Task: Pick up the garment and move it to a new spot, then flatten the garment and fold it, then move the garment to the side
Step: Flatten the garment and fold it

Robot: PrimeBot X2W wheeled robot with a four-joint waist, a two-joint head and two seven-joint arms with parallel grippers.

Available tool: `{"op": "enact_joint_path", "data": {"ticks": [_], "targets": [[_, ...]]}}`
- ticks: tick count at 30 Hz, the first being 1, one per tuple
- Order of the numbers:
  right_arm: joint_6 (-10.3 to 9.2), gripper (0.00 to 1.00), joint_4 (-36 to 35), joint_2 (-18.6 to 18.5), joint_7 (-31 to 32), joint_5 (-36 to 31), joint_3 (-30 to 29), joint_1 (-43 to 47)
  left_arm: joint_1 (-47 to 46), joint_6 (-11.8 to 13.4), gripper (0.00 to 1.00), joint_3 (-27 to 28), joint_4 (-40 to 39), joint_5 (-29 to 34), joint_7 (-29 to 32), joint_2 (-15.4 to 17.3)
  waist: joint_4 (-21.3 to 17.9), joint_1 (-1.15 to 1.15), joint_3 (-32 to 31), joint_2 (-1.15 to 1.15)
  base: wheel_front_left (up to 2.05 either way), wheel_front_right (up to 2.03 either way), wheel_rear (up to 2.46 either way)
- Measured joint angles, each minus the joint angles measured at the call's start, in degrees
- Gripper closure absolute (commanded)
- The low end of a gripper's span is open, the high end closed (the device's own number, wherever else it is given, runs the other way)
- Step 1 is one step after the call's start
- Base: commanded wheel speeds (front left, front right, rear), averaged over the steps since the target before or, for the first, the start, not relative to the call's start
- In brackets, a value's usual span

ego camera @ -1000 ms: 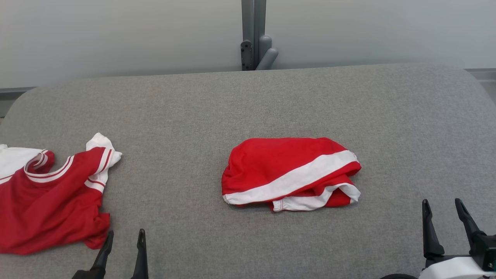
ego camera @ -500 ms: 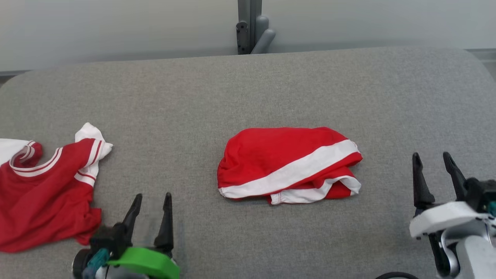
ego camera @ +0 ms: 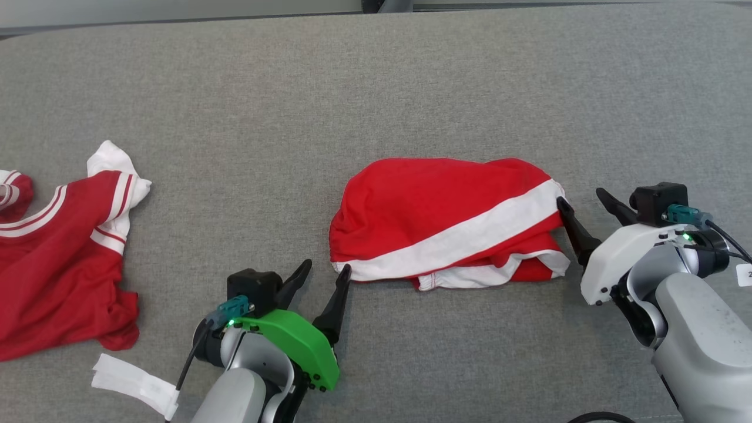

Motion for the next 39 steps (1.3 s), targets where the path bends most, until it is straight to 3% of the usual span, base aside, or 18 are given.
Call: {"op": "enact_joint_path", "data": {"ticks": [18,20,22,23,33,34,35,36,39], "targets": [[-0.01,0.02,10.8,-1.7,-5.2,5.9,12.1,-8.5,-5.0,-0.3,0.0,-6.9,3.6,-9.6,0.4,0.0,2.1,0.0,3.8,0.0,0.0,0.0,0.0],[-0.02,0.54,11.2,-1.7,-5.6,6.9,13.3,-9.0,-5.4,-0.1,0.0,-7.4,4.1,-9.9,0.0,0.0,2.0,0.0,3.9,0.0,0.0,0.0,0.0],[-0.02,0.78,11.6,-1.8,-6.2,7.8,14.3,-9.5,-5.8,0.0,0.0,-7.8,4.5,-10.2,-0.1,0.0,2.0,0.0,3.9,0.0,0.0,0.0,0.0],[-0.01,1.0,11.8,-1.8,-6.4,8.2,14.8,-9.6,-5.9,0.0,0.0,-7.9,4.8,-10.3,-0.3,0.0,2.0,0.0,3.9,0.0,0.0,0.0,0.0],[0.04,1.0,13.4,-2.9,-8.0,11.6,18.9,-10.3,-6.3,0.0,0.0,-8.6,6.4,-11.3,-1.0,0.0,1.6,0.0,3.4,0.0,0.0,0.0,0.0],[0.04,1.0,13.8,-3.0,-8.3,12.2,19.5,-10.5,-6.3,0.0,0.07,-9.0,6.6,-11.4,-1.1,0.0,1.5,0.0,3.2,0.0,0.0,0.0,0.0],[0.04,1.0,13.8,-3.0,-8.3,12.2,19.5,-10.5,-6.3,0.0,0.63,-9.0,6.6,-11.4,-1.1,0.0,1.5,0.0,3.2,0.0,0.0,0.0,0.0],[0.04,1.0,14.0,-3.1,-8.6,12.5,19.7,-10.5,-6.3,0.0,1.0,-9.2,6.6,-11.7,-1.1,0.0,1.5,0.0,3.1,0.0,0.0,0.0,0.0],[0.04,1.0,14.4,-3.5,-10.1,13.8,20.5,-10.5,-6.3,-0.2,1.0,-10.0,6.7,-12.1,-1.0,0.0,1.3,0.0,2.7,0.0,0.0,0.0,0.0]]}}
